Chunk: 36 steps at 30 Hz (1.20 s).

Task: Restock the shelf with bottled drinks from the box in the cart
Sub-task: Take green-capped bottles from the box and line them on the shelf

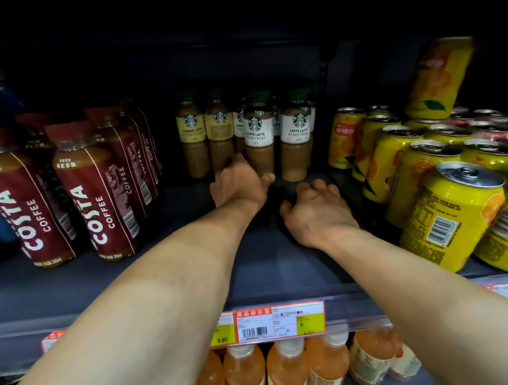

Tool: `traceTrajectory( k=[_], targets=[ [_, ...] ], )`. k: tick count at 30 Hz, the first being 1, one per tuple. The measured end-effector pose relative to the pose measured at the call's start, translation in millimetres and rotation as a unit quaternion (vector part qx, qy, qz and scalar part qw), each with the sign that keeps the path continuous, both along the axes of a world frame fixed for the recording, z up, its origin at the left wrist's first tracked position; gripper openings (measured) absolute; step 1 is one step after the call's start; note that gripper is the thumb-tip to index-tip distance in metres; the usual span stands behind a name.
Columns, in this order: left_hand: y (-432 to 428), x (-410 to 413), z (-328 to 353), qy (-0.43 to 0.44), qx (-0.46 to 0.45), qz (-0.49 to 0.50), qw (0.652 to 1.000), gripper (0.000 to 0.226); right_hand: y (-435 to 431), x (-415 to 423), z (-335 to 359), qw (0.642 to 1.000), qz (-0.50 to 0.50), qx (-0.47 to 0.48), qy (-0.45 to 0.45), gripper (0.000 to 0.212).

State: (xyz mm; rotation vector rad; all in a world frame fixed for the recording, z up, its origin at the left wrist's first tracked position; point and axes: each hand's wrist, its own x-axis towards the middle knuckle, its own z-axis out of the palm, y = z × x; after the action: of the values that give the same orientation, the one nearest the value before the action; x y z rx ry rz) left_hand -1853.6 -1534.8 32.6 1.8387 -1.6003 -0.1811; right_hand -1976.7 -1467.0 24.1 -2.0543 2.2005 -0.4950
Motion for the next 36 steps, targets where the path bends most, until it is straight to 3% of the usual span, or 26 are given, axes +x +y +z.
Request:
traceTrajectory(
  k=[3, 7, 13, 17, 24, 28, 36],
  targets=[
    [5.4, 2.4, 1.2, 0.005, 0.007, -0.003, 1.0, 0.06, -1.1, 0.7, -0.1, 1.0, -0.001, -0.003, 0.004, 0.051],
    [23.5, 10.7, 0.8, 0.006, 0.03, -0.05, 0.998, 0.047, -0.3, 0.4, 0.7, 1.0, -0.004, 0.006, 0.003, 0.051],
    [73.5, 27.9, 3.7, -0.118, 0.092, -0.128, 0.98, 0.046, 4.9, 1.6, 6.3, 0.999, 0.008, 0.031, 0.008, 0.052],
    [113.4, 43.6, 14.2, -0.154, 0.134, -0.173, 0.964, 0.047, 26.3, 1.3, 24.2, 0.996, 0.038, 0.075, 0.035, 0.056],
    [215.7, 69.0, 47.8, -0.154, 0.154, -0.224, 0.95, 0.047, 133.5, -1.0, 55.3, 0.992, 0.096, 0.075, 0.039, 0.053],
    [287.2, 72.7, 49.1, -0.178, 0.059, -0.25, 0.95, 0.041, 206.9, -5.7, 66.3, 0.992, 0.11, 0.038, 0.057, 0.049],
    [406.9, 65.0, -35.9, -0.193, 0.148, -0.323, 0.915, 0.042, 345.0, -33.2, -11.3, 0.989, 0.073, 0.114, 0.065, 0.046]
  ],
)
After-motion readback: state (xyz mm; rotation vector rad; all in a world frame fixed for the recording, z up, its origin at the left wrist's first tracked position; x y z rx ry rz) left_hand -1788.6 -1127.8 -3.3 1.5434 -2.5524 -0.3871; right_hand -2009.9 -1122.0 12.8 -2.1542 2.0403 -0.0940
